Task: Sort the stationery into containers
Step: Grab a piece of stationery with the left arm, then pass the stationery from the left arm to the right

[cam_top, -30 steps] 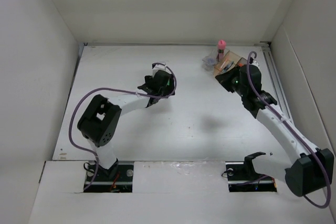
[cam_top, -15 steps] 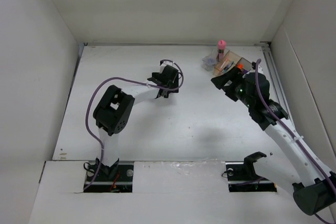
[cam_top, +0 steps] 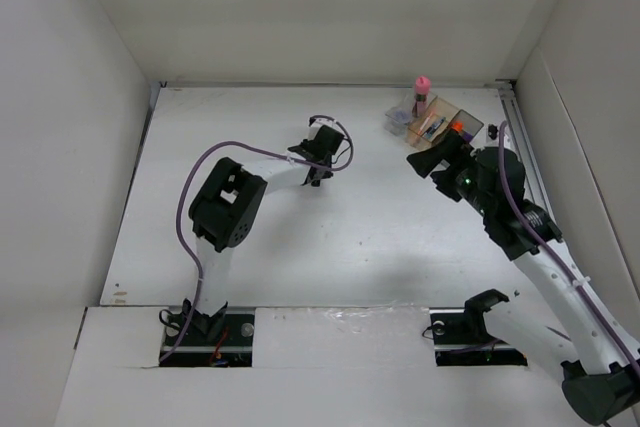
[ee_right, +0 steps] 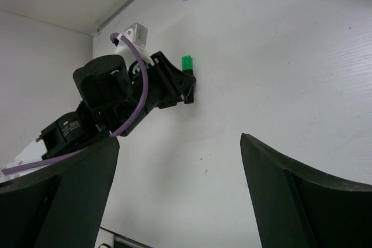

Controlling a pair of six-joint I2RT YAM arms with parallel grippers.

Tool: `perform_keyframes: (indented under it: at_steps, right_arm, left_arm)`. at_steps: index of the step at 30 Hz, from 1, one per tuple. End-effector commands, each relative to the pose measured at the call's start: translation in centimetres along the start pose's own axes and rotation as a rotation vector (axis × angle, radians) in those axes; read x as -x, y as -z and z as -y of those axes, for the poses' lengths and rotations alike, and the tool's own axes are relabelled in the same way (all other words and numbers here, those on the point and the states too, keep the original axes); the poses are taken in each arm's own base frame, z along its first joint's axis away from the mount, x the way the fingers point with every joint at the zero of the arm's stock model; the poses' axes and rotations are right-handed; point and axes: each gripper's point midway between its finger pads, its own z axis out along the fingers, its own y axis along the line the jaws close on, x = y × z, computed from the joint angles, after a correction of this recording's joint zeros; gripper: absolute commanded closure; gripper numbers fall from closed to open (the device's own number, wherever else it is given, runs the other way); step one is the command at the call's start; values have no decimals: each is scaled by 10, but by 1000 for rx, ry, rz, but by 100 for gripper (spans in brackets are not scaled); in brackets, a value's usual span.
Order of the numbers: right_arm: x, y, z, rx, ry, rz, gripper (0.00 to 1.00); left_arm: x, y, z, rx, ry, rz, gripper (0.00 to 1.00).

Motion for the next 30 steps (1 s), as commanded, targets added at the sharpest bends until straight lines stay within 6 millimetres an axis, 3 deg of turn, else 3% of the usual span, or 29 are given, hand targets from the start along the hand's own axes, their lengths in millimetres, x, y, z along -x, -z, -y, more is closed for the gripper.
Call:
perform_keyframes:
  at_steps: [1, 6, 10, 15, 18, 19, 24, 30]
  right_arm:
    - [12, 10, -11, 25, 13, 37, 8]
    - [1, -5, -10, 41, 21, -10, 5]
    - [-12, -22, -14, 75, 22, -69, 4]
    - [-26, -44, -26, 115, 26, -146, 3]
    - [-39, -66, -33, 117, 41, -207, 2]
    - [-40, -63, -42, 149, 46, -217, 2]
    - [-61, -82, -45, 169, 53, -276, 2]
    - [-81, -90, -62, 231, 55, -351, 2]
  left_arm:
    - [4, 11, -3, -15, 20, -4, 100]
    - [26, 50, 8, -145, 95, 63, 100]
    - [46, 94, 18, -265, 129, 132, 100]
    - [49, 150, 55, -487, 100, 195, 100]
    - [51, 179, 61, -607, 111, 233, 100]
    - [49, 181, 63, -623, 107, 226, 100]
    - [43, 208, 69, -759, 105, 254, 100]
    - [32, 218, 76, -846, 92, 240, 100]
